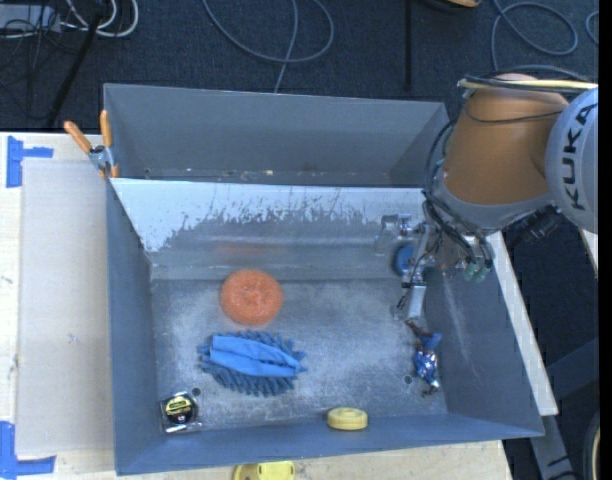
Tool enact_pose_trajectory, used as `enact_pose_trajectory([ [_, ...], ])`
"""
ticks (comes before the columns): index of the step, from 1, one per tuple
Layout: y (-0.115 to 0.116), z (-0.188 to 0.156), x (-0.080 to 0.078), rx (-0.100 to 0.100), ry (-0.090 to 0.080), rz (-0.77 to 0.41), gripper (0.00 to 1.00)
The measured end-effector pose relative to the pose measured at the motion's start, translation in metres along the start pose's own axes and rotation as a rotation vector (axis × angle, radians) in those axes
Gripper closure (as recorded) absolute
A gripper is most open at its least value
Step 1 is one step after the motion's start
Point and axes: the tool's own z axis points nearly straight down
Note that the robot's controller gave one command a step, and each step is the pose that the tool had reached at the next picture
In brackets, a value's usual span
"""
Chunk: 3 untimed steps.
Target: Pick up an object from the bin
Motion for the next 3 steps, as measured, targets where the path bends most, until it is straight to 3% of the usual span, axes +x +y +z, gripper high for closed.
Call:
enact_pose_trajectory([
  [1,0.000,-0.005,-0.001,0.001,-0.008,-0.001,0.00],
  [2,0.005,0.029,-0.016,0.002,-0.015,-0.066,0.00],
  [3,0.034,0.046,-0.018,0.001,0.000,-0.208,0.00],
])
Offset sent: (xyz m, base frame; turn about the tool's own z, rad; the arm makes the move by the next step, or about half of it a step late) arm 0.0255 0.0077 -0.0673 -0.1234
